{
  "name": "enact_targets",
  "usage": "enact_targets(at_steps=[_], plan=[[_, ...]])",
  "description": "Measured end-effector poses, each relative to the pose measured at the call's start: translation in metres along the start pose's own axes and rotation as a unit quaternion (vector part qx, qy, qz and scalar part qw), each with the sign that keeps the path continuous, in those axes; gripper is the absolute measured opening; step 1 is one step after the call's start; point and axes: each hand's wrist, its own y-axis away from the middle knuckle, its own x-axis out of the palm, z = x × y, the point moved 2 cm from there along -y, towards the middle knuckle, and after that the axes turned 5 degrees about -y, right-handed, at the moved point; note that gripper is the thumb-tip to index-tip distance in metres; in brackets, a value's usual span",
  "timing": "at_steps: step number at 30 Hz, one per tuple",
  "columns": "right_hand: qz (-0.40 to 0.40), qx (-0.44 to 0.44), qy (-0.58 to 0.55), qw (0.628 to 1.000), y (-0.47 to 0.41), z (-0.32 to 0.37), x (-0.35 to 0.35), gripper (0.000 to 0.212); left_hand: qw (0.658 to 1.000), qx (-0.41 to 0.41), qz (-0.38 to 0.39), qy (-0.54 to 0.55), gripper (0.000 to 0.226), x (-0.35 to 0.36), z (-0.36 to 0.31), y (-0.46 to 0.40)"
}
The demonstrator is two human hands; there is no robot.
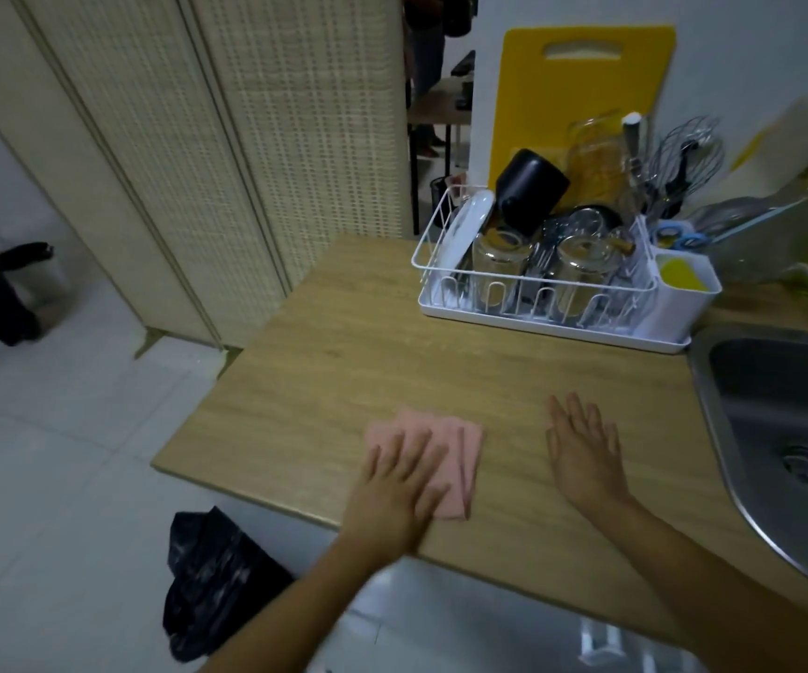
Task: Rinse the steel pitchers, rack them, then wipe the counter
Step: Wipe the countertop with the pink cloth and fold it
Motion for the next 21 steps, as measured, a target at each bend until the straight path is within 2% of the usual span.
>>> enact_targets(at_steps=[2, 3, 6, 10, 13, 17, 19, 21], plan=[[0.003, 0.000, -0.004, 1.000, 0.000, 0.000, -0.002, 0.051, 0.997, -0.070, -0.022, 0.016, 0.094, -0.008, 0.047, -0.005], [0.003, 0.000, -0.004, 1.000, 0.000, 0.000, -0.002, 0.051, 0.992, -0.119, -0.033, 0.032, 0.093, -0.010, 0.072, -0.008], [-0.002, 0.003, -0.003, 1.000, 0.001, 0.003, -0.003, 0.051, 0.966, -0.248, -0.009, 0.073, 0.059, -0.028, 0.125, -0.026], [-0.005, 0.005, 0.004, 1.000, -0.001, 0.002, -0.002, 0.052, 0.948, -0.291, 0.028, 0.121, 0.058, -0.044, 0.119, -0.093], [-0.006, 0.008, 0.007, 1.000, -0.002, 0.001, 0.000, 0.052, 0.968, -0.222, 0.032, 0.109, 0.060, -0.041, 0.067, -0.147], [-0.012, 0.003, 0.007, 1.000, -0.001, 0.001, 0.000, 0.052, 0.994, -0.054, 0.032, 0.084, 0.057, -0.046, -0.039, -0.152], [-0.010, 0.002, 0.011, 1.000, -0.001, 0.001, 0.000, 0.052, 0.998, 0.024, 0.013, 0.053, 0.073, -0.043, -0.063, -0.127], [-0.008, 0.003, 0.010, 1.000, -0.002, 0.001, 0.000, 0.052, 0.998, 0.051, -0.014, 0.045, 0.086, -0.034, -0.052, -0.104]])
